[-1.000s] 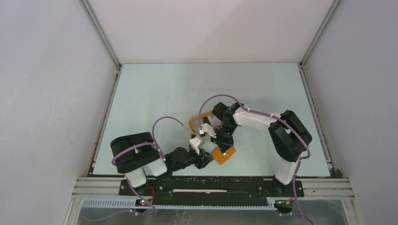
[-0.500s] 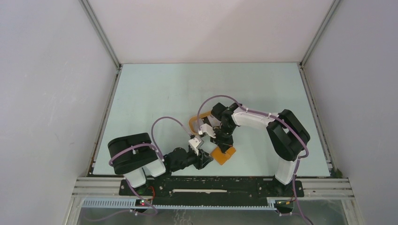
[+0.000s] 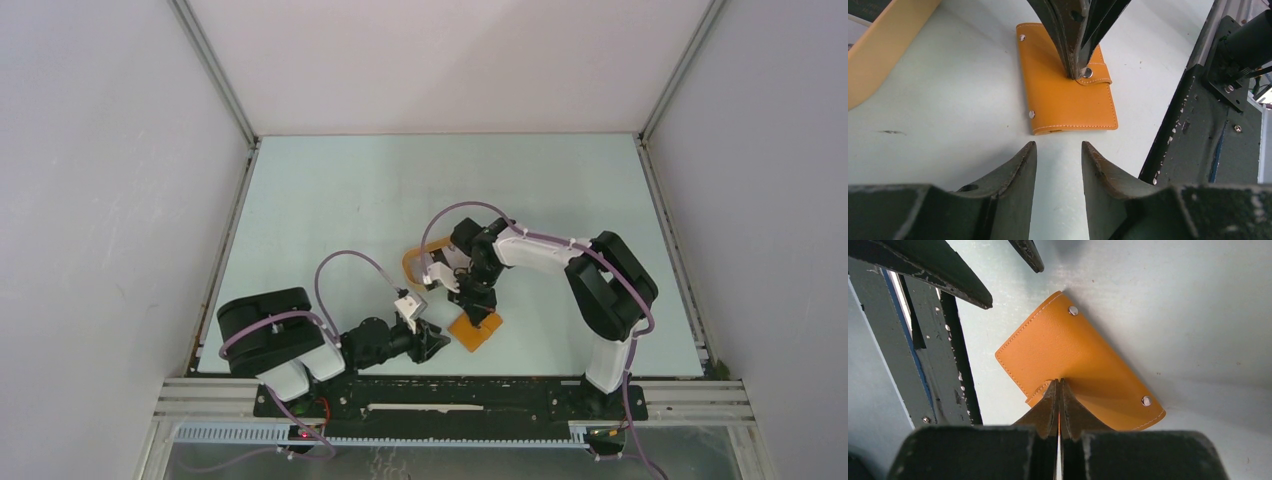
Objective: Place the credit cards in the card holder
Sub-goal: Close the card holder at the center of the board.
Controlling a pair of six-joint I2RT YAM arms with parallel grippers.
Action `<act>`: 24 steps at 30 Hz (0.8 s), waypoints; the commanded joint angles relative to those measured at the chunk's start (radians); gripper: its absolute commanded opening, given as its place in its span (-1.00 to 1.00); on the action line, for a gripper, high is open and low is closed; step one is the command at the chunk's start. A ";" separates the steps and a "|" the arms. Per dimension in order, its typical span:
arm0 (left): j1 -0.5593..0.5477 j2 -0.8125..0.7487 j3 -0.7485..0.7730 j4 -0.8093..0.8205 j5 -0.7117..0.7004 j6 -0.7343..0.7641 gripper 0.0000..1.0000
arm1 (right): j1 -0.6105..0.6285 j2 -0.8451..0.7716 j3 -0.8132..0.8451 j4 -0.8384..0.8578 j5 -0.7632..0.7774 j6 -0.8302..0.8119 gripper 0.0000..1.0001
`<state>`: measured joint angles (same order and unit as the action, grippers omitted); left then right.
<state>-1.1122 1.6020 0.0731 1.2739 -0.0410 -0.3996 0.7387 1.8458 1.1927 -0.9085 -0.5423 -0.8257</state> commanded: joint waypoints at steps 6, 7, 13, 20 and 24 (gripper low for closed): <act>0.000 -0.045 -0.016 0.054 0.013 0.008 -0.13 | -0.064 -0.013 0.003 -0.031 -0.102 0.008 -0.88; 0.000 -0.046 -0.015 0.053 0.013 0.006 -0.13 | -0.066 -0.022 0.003 -0.033 -0.121 0.009 -0.82; 0.000 -0.050 -0.012 0.053 0.021 -0.010 -0.13 | -0.087 -0.065 0.007 -0.040 -0.217 0.015 -0.53; 0.000 -0.057 -0.007 0.054 0.026 -0.025 -0.13 | -0.135 -0.125 0.007 -0.064 -0.260 -0.008 -0.36; 0.000 -0.062 -0.009 0.053 0.023 -0.028 -0.12 | -0.142 -0.170 -0.022 -0.086 -0.263 -0.101 -0.32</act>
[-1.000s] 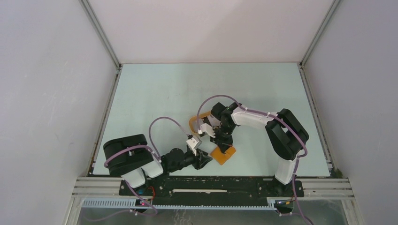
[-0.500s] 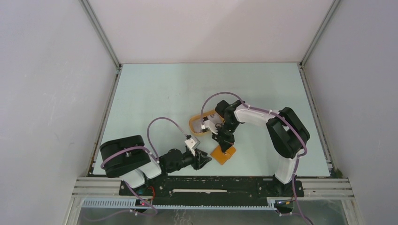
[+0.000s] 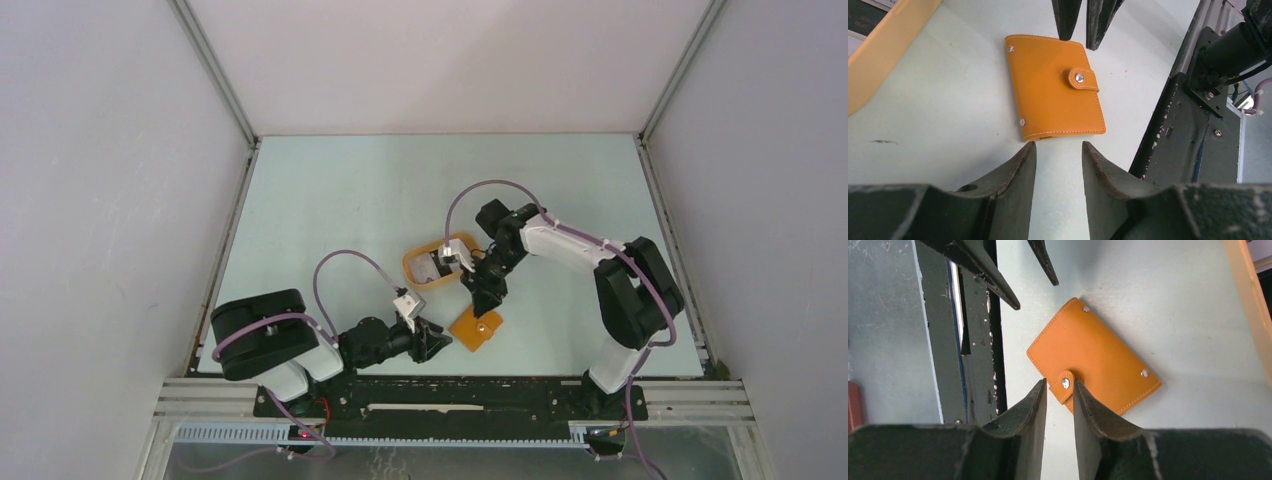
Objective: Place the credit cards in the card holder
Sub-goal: Close the card holder at the center of the board.
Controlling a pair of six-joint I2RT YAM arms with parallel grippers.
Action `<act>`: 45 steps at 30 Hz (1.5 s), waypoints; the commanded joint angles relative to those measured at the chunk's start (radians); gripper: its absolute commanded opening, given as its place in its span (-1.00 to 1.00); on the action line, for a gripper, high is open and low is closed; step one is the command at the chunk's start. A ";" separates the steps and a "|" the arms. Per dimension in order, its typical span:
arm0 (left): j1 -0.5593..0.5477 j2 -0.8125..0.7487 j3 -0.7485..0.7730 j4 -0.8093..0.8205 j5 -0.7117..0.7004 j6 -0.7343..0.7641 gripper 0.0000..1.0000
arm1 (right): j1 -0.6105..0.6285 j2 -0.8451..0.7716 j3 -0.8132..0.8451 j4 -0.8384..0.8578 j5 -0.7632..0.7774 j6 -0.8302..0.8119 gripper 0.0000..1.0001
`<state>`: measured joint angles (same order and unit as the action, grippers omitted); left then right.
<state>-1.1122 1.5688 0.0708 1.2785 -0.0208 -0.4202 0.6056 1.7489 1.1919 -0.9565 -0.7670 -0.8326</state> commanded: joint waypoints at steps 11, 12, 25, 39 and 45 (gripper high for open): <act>0.000 -0.039 -0.012 0.053 -0.012 0.034 -0.11 | -0.055 -0.252 -0.201 0.031 -0.007 -0.463 -0.10; 0.000 -0.040 -0.010 0.052 -0.013 0.039 -0.11 | -0.048 -0.245 -0.201 0.041 0.007 -0.453 -0.09; 0.000 -0.003 -0.018 0.104 -0.018 0.044 -0.11 | 0.054 -0.133 -0.181 0.111 0.121 -0.345 -0.04; 0.000 0.036 0.001 0.113 -0.007 0.044 -0.11 | 0.093 -0.098 -0.165 0.141 0.163 -0.285 -0.11; 0.000 0.034 0.001 0.113 -0.007 0.042 -0.11 | 0.106 -0.086 -0.161 0.143 0.174 -0.277 -0.26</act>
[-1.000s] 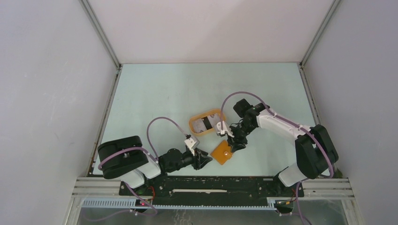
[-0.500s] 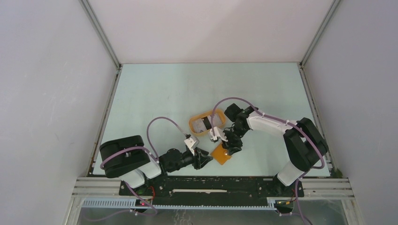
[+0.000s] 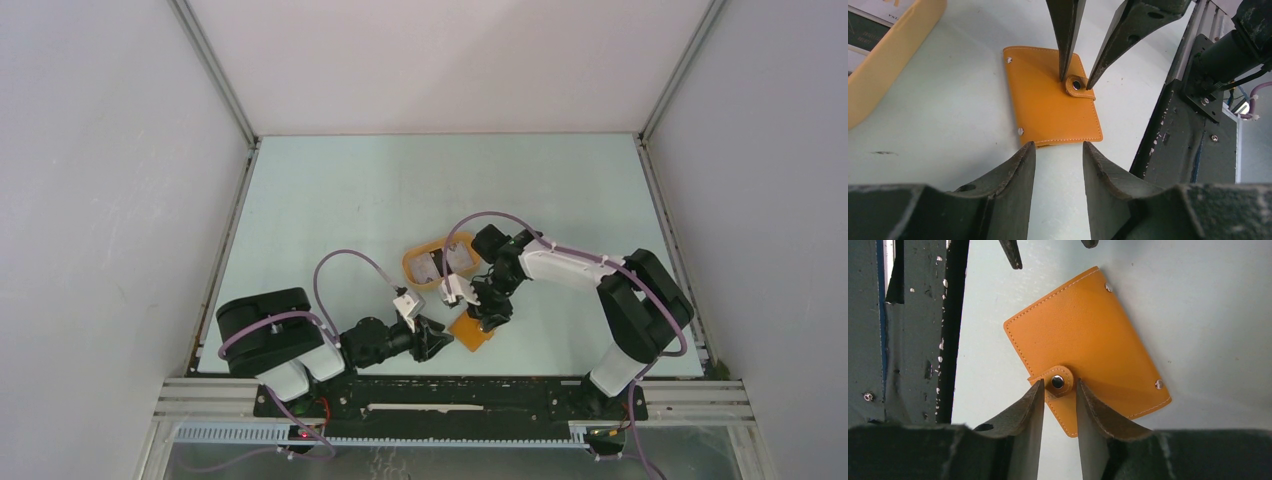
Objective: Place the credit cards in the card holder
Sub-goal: Close the card holder at the center of the board.
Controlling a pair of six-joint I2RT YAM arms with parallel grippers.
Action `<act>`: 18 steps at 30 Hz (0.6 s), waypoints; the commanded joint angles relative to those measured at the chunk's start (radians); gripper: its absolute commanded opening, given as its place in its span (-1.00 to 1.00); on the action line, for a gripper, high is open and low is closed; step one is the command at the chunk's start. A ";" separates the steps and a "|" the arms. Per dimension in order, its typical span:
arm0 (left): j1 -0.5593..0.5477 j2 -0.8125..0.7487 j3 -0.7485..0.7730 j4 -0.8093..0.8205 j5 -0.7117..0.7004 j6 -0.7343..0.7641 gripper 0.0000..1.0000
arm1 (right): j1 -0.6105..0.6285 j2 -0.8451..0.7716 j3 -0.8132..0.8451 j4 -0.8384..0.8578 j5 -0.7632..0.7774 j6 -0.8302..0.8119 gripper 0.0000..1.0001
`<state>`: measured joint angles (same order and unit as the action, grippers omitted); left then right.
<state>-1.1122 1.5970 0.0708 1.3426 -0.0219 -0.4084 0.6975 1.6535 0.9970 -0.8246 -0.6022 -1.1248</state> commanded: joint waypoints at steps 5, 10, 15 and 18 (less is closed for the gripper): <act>0.000 0.007 0.001 0.050 -0.006 0.029 -0.11 | 0.020 0.015 0.038 0.010 0.015 0.020 -0.51; 0.000 0.012 -0.001 0.050 -0.006 0.027 -0.11 | 0.017 0.019 0.051 -0.006 0.007 0.020 -0.82; 0.000 0.034 0.002 0.059 -0.002 0.022 -0.12 | -0.010 0.009 0.066 -0.033 -0.014 0.013 -1.00; 0.000 0.037 0.004 0.060 -0.001 0.021 -0.12 | -0.033 -0.016 0.065 -0.041 -0.032 0.007 -1.00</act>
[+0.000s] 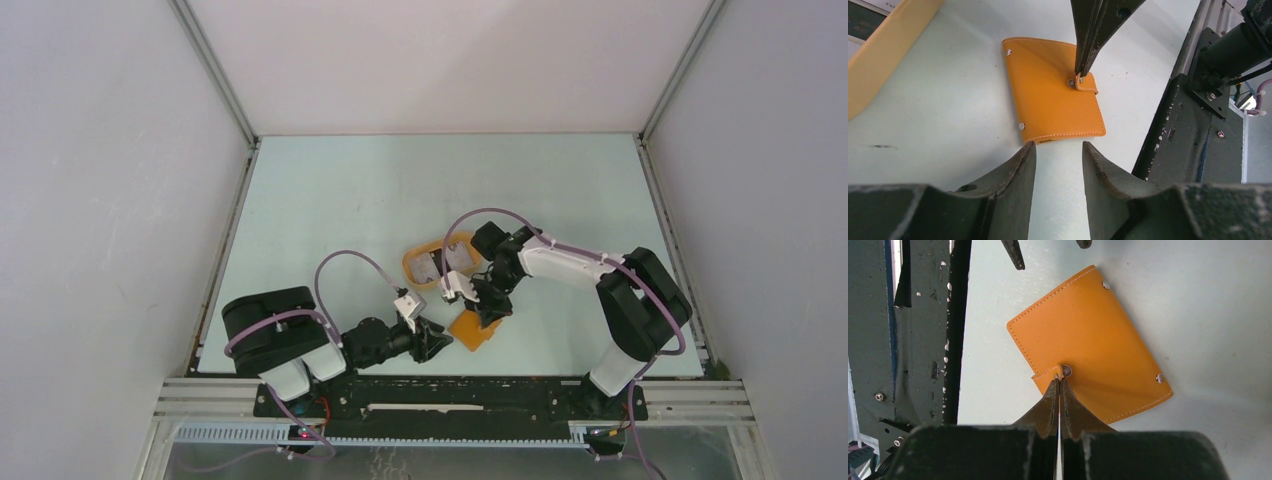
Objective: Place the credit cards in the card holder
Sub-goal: Close the card holder at the center of the board.
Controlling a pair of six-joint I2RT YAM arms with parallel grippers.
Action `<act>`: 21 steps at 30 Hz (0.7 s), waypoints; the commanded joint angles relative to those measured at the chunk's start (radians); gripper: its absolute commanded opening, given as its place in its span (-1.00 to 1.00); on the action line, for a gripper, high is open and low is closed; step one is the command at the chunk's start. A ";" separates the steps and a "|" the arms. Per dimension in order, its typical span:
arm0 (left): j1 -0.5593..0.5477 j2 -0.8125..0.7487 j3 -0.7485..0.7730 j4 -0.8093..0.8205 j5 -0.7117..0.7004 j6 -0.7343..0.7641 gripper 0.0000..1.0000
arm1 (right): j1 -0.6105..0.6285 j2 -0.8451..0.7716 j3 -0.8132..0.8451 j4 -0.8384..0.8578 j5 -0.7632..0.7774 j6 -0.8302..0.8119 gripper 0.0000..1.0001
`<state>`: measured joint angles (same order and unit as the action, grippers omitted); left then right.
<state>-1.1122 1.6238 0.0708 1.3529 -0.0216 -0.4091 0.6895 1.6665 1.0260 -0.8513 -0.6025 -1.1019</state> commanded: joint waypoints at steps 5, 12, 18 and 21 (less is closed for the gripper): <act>0.000 0.010 0.010 0.049 -0.002 0.021 -0.12 | -0.038 -0.028 0.038 -0.023 -0.045 -0.016 -1.00; 0.000 0.034 0.024 0.049 -0.013 0.019 -0.12 | -0.035 -0.014 0.048 -0.029 -0.057 -0.002 -1.00; 0.000 0.045 0.036 0.048 -0.036 0.014 -0.11 | -0.017 0.014 0.066 -0.035 -0.051 0.020 -1.00; 0.000 0.050 0.041 0.049 -0.037 0.013 -0.11 | -0.010 0.026 0.069 -0.034 -0.043 0.029 -1.00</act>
<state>-1.1122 1.6630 0.0753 1.3598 -0.0322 -0.4099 0.6659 1.6756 1.0595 -0.8814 -0.6365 -1.0908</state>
